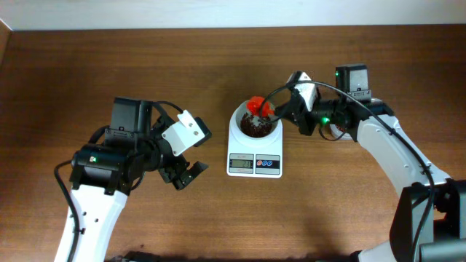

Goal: Scoop and weigh 50g on scale
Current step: 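Tilt the scoop with the right gripper to pour beans into the bowl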

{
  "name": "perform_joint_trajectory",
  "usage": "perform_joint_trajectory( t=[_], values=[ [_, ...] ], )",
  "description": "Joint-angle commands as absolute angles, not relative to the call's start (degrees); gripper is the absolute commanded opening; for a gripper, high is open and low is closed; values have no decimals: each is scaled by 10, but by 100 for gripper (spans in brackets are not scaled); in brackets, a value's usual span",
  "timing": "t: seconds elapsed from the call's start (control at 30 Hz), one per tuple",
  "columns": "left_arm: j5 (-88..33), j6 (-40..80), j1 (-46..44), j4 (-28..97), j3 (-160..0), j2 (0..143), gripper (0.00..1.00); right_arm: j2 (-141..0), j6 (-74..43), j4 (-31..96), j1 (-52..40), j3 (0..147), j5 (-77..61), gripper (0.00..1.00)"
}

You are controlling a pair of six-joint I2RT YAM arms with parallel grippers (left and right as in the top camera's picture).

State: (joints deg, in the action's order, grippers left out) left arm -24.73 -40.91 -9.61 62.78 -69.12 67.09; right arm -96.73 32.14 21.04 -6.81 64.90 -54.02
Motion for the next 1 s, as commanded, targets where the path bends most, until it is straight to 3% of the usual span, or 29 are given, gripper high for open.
perform_joint_trajectory(
  t=[0.0,0.1,0.23,0.33,0.43,0.5,0.6,0.7,0.77,0.9,0.97],
  values=[
    [-257,-404,-93,627,-702,673,99,-971,336,207,-71,648,-498,4],
    [-257,-404,-93,627,-702,673,99,-971,314,216,-72,648,-545,4],
    [-257,-404,-93,627,-702,673,99,-971,285,201,-71,648,-427,4],
    [-257,-404,-93,627,-702,673,99,-971,284,208,-71,648,-531,4],
    [-257,-404,-93,627,-702,673,99,-971,285,190,-71,648,-469,4],
    [-257,-404,-93,627,-702,673,99,-971,291,198,-71,648,-547,4],
    [-257,-404,-93,627,-702,673,99,-971,293,197,-71,648,-470,4],
    [-257,-404,-93,627,-702,673,99,-971,329,213,-71,648,-583,4],
    [-257,-404,-93,627,-702,673,99,-971,332,188,-71,648,-530,4],
    [-257,-404,-93,627,-702,673,99,-971,333,192,-71,648,-564,4],
    [-257,-404,-93,627,-702,673,99,-971,345,174,-71,648,-480,4]
  ],
)
